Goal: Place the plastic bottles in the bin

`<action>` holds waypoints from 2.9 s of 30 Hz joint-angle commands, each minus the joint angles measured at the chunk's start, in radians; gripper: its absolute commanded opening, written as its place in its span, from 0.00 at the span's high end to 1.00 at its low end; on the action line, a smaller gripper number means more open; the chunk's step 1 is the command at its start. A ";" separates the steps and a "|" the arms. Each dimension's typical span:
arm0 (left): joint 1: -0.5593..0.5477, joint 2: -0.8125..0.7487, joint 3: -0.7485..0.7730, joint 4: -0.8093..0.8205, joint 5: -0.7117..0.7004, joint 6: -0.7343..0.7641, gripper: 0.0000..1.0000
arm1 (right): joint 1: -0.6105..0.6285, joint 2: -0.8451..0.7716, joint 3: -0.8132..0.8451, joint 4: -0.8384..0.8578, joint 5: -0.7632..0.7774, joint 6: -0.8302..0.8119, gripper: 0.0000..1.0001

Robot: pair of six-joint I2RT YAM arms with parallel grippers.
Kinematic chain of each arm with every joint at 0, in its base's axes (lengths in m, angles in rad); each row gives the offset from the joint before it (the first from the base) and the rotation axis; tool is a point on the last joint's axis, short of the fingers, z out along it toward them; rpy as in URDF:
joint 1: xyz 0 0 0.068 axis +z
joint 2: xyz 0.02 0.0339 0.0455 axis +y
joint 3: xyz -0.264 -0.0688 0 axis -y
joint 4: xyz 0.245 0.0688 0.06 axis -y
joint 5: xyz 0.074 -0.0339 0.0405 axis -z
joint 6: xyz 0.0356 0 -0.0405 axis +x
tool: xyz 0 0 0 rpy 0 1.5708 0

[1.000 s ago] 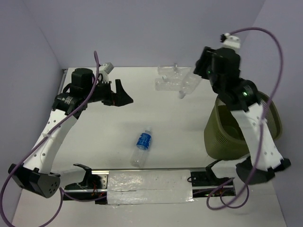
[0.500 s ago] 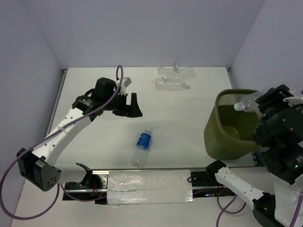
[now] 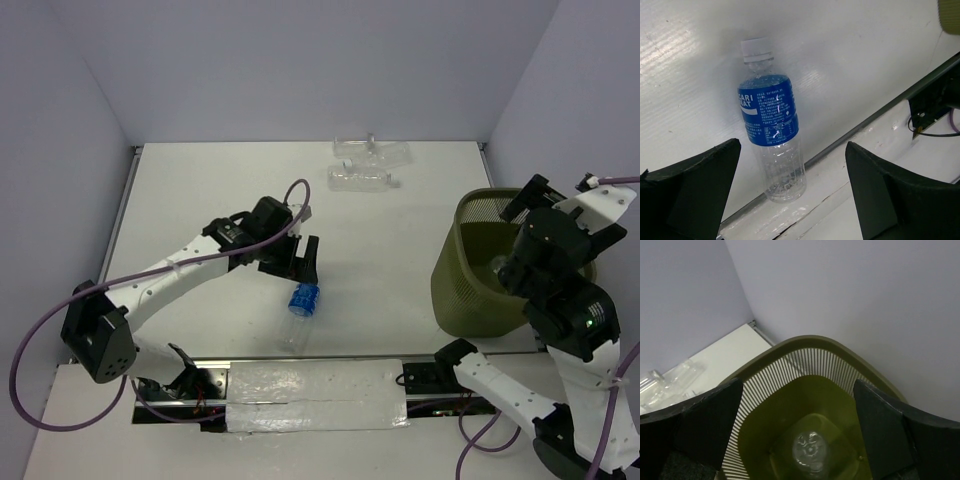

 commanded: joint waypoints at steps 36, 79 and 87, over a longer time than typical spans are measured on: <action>-0.069 0.174 0.382 -0.192 -0.055 0.122 0.79 | 0.003 0.464 0.625 -0.269 -1.045 0.095 0.00; 0.096 0.003 0.385 0.030 0.322 0.009 0.71 | 0.104 0.602 0.086 0.338 -1.323 0.457 0.64; 0.096 0.006 0.434 -0.048 0.248 0.023 0.01 | 0.104 0.556 0.183 0.200 -1.080 0.359 0.84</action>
